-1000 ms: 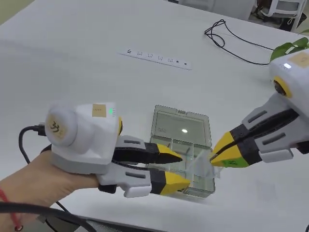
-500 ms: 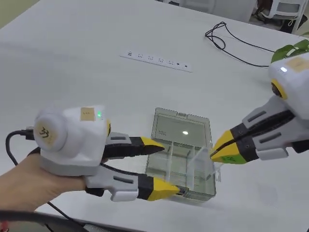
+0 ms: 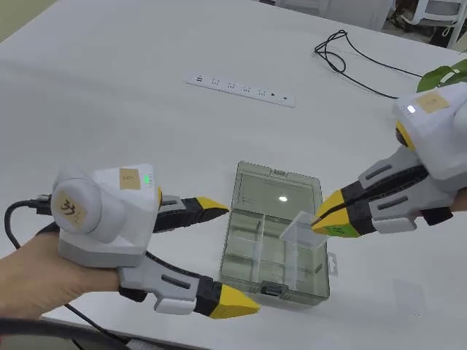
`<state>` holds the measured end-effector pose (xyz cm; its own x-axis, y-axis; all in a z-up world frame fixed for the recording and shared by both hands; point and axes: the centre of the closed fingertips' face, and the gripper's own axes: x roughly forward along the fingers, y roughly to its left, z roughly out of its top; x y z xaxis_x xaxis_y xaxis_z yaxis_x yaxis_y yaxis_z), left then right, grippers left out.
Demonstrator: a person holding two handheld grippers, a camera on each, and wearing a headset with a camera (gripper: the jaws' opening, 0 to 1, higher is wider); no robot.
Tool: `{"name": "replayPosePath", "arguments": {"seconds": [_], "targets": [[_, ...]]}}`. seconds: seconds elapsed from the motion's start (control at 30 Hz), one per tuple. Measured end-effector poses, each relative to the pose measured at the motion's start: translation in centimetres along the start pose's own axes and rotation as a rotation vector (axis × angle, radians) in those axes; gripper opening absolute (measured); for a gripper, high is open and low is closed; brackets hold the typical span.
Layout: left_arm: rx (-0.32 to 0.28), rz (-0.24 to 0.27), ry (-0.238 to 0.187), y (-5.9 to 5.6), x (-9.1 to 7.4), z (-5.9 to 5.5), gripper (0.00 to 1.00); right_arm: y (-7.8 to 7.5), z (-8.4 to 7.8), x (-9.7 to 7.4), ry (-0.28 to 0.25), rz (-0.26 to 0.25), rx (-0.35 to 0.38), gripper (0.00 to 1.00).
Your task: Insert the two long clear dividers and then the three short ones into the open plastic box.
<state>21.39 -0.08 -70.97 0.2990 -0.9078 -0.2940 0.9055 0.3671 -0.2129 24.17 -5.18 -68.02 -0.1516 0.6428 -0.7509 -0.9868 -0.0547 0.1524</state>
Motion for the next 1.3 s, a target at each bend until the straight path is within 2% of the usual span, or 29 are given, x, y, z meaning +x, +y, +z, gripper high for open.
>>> {"name": "replayPosePath", "arguments": {"seconds": [0.1,0.3,0.5,0.77,0.97,1.3], "targets": [[-0.011,0.012,0.001,0.4,-0.1,-0.3,0.92,-1.0,-0.6,0.6,-0.003,-0.018,0.009,0.03],[-0.024,0.019,0.012,0.7,-0.1,-0.8,0.97,-2.5,-1.7,1.6,-0.011,-0.049,0.024,0.03],[-0.034,0.023,0.015,0.9,-0.2,-1.0,0.97,-4.0,-3.2,2.9,-0.028,-0.069,0.035,0.03],[-0.045,0.025,0.018,1.1,-0.1,-1.2,0.97,-4.9,-4.7,4.2,-0.037,-0.071,0.045,0.03],[-0.051,0.026,0.021,1.1,-0.1,-1.3,0.97,-4.4,-4.8,4.7,-0.037,-0.072,0.055,0.03],[-0.061,0.025,0.020,1.0,0.0,-1.4,0.96,-4.3,-5.3,5.2,-0.035,-0.074,0.054,0.02]]}}
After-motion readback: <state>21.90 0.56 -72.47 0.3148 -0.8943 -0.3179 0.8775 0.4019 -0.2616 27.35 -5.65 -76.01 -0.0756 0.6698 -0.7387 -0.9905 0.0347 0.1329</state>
